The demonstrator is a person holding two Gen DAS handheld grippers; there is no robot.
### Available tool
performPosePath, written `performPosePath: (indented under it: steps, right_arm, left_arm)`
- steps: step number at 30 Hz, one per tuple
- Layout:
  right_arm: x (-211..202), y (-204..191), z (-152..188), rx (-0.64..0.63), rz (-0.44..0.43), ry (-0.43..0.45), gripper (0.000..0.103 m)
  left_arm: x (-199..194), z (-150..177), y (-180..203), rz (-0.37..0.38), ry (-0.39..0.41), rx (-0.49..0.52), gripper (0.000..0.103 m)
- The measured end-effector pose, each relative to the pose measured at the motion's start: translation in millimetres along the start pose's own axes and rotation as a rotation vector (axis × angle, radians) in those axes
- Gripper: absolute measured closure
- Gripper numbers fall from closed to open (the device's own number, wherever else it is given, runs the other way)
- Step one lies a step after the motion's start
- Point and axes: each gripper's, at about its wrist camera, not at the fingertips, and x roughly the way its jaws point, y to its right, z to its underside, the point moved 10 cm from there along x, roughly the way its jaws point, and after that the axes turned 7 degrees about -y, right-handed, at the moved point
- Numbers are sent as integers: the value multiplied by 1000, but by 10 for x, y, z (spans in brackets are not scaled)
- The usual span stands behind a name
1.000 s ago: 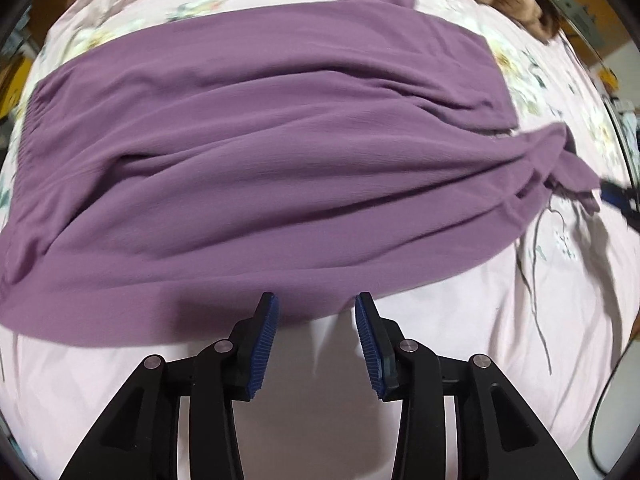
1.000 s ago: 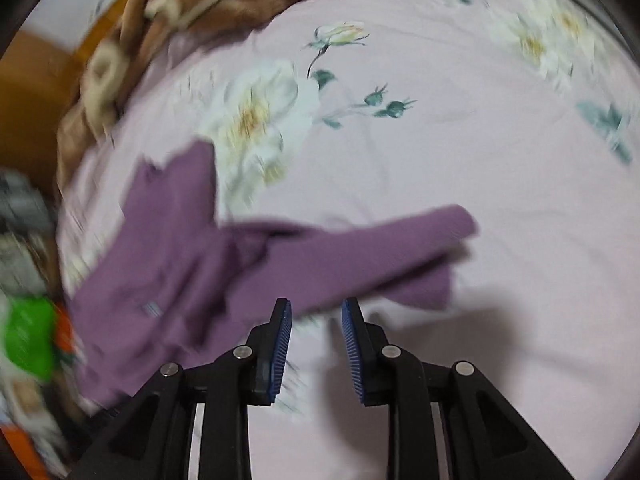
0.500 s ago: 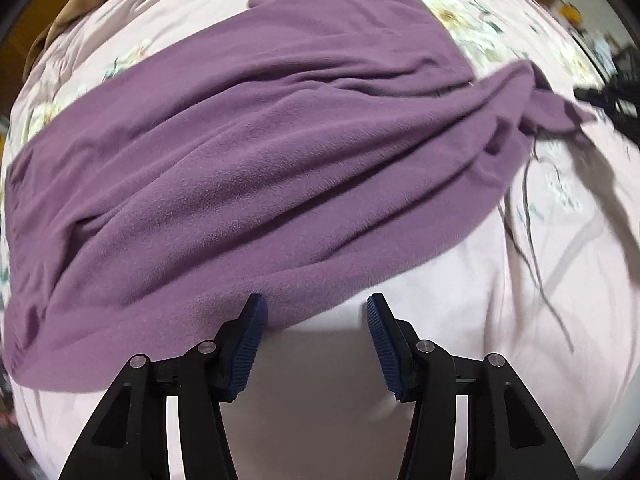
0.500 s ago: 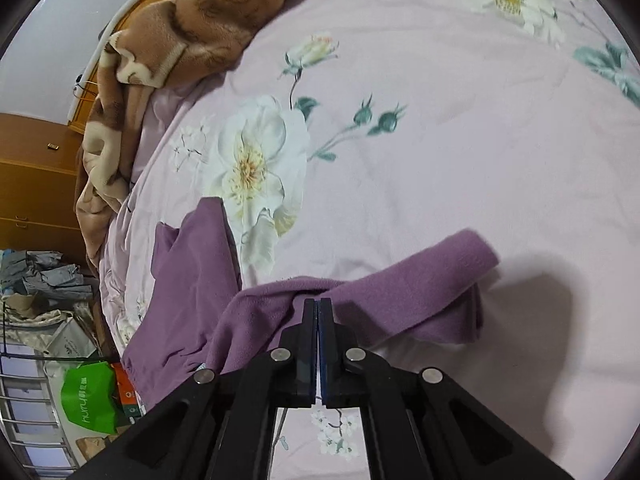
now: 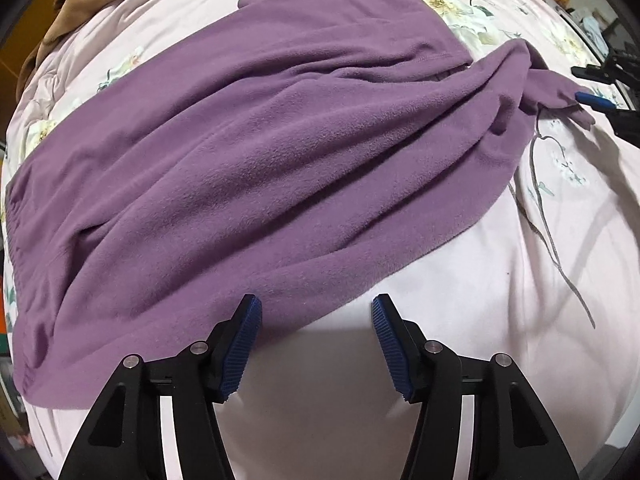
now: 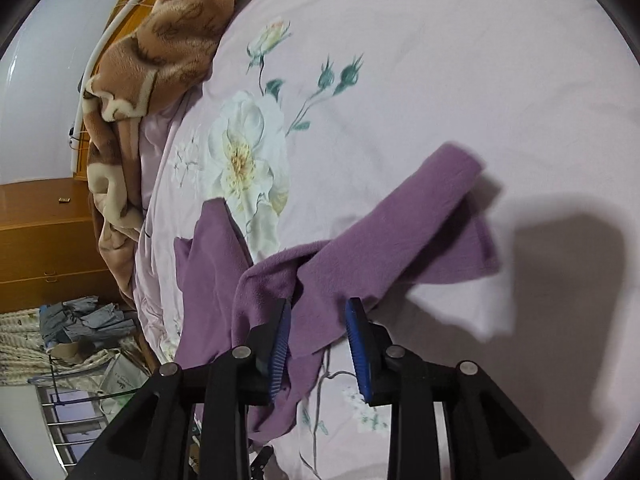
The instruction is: Fold clothes
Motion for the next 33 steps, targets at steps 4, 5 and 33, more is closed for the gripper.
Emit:
performPosePath:
  steps: [4,5,33]
  right_arm:
    - [281,-35,9,-26,41,-56,73]
    - [345,-28,16,-18,42,-72,73]
    - [385,-140,-46,3,-18,-36,97]
  left_arm:
    - [23,-25,-92,6,-2,-34,76]
    - [14,-23,-118,15,-1,-44,83]
    - [-76,122,-310,41,-14,14,66]
